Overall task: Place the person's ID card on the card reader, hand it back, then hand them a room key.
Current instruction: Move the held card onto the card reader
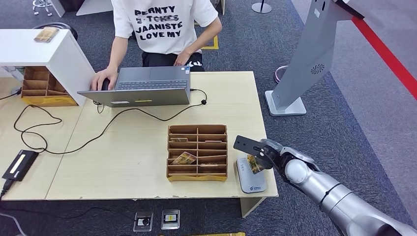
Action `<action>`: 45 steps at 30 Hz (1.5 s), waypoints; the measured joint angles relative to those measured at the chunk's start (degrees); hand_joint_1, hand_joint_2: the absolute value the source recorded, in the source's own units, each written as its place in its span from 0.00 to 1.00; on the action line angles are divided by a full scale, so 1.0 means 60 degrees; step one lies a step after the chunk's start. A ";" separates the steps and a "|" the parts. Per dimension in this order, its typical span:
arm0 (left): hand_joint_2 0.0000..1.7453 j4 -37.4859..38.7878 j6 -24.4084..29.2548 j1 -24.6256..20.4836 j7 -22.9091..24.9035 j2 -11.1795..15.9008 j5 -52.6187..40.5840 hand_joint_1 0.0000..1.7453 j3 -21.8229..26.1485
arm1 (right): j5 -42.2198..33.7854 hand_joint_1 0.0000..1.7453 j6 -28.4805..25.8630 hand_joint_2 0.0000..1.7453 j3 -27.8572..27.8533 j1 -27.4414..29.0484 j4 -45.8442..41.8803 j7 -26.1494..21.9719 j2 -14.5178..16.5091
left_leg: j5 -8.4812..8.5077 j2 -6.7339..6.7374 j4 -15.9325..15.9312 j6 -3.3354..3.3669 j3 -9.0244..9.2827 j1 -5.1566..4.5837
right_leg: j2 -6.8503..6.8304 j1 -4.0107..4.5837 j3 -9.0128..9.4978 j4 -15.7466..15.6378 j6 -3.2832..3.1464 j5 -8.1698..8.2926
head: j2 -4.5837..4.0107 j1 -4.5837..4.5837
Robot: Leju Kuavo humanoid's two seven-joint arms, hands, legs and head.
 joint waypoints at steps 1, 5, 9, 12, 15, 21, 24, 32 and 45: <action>0.00 0.0000 0.0004 0.0000 0.0000 -0.0005 0.0016 0.00 0.0000 | -0.0020 1.00 -0.0005 1.00 0.0001 -0.0012 0.0066 -0.0017 0.0028 | 0.0000 0.0000 0.0000 0.0000 0.0004 0.0000 | 0.0001 0.0000 0.0004 0.0000 0.0000 0.0000 | 0.0000 0.0001; 0.00 0.0000 0.0015 0.0000 0.0000 -0.0010 0.0083 0.00 0.0000 | -0.0119 1.00 -0.0071 1.00 0.0001 -0.0053 0.0323 -0.0078 0.0144 | 0.0000 0.0005 0.0000 0.0000 0.0023 0.0000 | 0.0007 0.0000 0.0017 0.0000 0.0000 0.0000 | 0.0000 -0.0001; 0.00 0.0000 0.0034 0.0000 0.0000 -0.0010 0.0166 0.00 0.0000 | -0.0246 1.00 -0.0220 1.00 0.0001 -0.0066 0.0554 -0.0165 0.0242 | 0.0000 0.0009 0.0000 0.0000 0.0039 0.0001 | 0.0011 0.0000 0.0032 -0.0001 0.0001 0.0001 | 0.0001 -0.0001; 0.00 0.0001 0.0040 0.0000 0.0001 -0.0010 0.0201 0.00 -0.0001 | -0.0312 1.00 -0.0328 1.00 0.0001 -0.0067 0.0699 -0.0200 0.0304 | 0.0000 0.0014 -0.0001 0.0000 0.0051 0.0001 | 0.0014 0.0000 0.0042 -0.0001 0.0001 0.0002 | 0.0001 0.0000; 0.00 0.0001 0.0041 0.0001 0.0008 -0.0010 0.0238 0.00 -0.0005 | -0.0355 1.00 -0.0401 1.00 0.0001 -0.0069 0.0831 -0.0221 0.0350 | 0.0000 0.0018 -0.0001 0.0000 0.0065 0.0001 | 0.0016 0.0000 0.0054 -0.0001 0.0002 0.0003 | -0.0001 0.0000; 0.00 0.0000 0.0035 0.0001 0.0057 -0.0010 0.0272 0.00 -0.0039 | -0.0378 1.00 -0.0506 1.00 -0.0003 -0.0073 0.0913 -0.0222 0.0395 | 0.0000 0.0021 0.0000 0.0000 0.0079 0.0001 | 0.0018 0.0000 0.0066 -0.0002 0.0004 0.0006 | 0.0000 0.0000; 0.00 0.0000 0.0028 0.0001 0.0062 -0.0009 0.0326 0.00 -0.0093 | -0.0379 1.00 -0.0626 1.00 -0.0003 -0.0075 0.0912 -0.0170 0.0403 | 0.0001 0.0021 0.0000 0.0000 0.0079 0.0001 | 0.0019 0.0000 0.0065 -0.0002 0.0005 0.0011 | 0.0001 -0.0001; 0.00 0.0004 0.0032 0.0006 0.0068 -0.0004 0.0618 0.00 -0.0228 | -0.0233 1.00 -0.0900 1.00 -0.0006 -0.0083 0.0627 0.0275 0.0281 | 0.0002 0.0020 0.0001 0.0002 0.0069 -0.0002 | 0.0018 -0.0004 0.0056 -0.0002 0.0006 0.0013 | 0.0001 0.0000; 0.00 0.0004 0.0007 0.0006 0.0064 0.0006 0.0763 0.00 -0.0463 | 0.0273 1.00 -0.1300 1.00 -0.0196 0.0029 -0.0662 0.0833 -0.0286 | 0.0001 0.0019 0.0002 0.0002 0.0026 -0.0004 | 0.0018 -0.0006 0.0013 -0.0002 0.0005 0.0012 | 0.0001 0.0000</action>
